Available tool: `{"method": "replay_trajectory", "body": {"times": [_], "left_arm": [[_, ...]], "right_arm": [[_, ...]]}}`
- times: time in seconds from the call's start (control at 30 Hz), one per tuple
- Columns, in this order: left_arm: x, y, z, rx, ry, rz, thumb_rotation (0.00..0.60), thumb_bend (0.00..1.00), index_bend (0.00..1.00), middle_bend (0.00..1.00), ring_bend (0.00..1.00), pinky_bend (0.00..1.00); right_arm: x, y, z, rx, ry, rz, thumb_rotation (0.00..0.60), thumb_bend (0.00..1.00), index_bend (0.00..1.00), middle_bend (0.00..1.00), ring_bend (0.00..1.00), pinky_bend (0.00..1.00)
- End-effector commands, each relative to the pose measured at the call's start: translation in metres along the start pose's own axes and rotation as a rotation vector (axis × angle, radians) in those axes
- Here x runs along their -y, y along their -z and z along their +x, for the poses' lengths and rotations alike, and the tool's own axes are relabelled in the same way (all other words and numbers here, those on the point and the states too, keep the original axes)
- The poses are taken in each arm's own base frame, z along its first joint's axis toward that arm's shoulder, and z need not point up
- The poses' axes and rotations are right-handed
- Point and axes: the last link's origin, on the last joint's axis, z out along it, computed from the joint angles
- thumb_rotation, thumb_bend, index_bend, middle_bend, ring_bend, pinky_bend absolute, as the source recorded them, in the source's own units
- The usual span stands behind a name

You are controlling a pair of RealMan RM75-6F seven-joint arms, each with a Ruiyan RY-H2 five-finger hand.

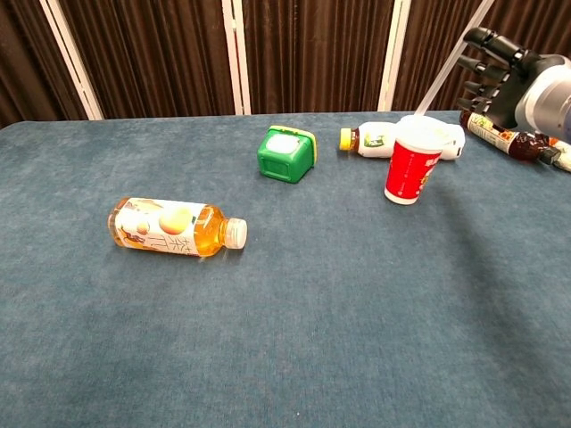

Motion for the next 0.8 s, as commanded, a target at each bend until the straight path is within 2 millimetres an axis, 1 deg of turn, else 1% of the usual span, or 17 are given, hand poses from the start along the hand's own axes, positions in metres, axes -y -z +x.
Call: {"method": "replay_trajectory", "body": {"times": [0.03, 0.43, 0.8], "left_arm": [[0.000, 0.000, 0.000, 0.000, 0.000, 0.000, 0.600, 0.29, 0.00, 0.00, 0.00, 0.00], [0.000, 0.000, 0.000, 0.000, 0.000, 0.001, 0.600, 0.29, 0.00, 0.00, 0.00, 0.00], [0.000, 0.000, 0.000, 0.000, 0.000, 0.000, 0.600, 0.29, 0.00, 0.00, 0.00, 0.00]], "right_arm": [[0.001, 0.000, 0.002, -0.006, -0.004, 0.000, 0.600, 0.42, 0.66, 0.23, 0.00, 0.00], [0.005, 0.000, 0.006, -0.013, -0.002, 0.004, 0.600, 0.42, 0.66, 0.24, 0.00, 0.00], [0.005, 0.001, 0.019, -0.039, 0.007, -0.002, 0.600, 0.42, 0.67, 0.24, 0.00, 0.00]]}}
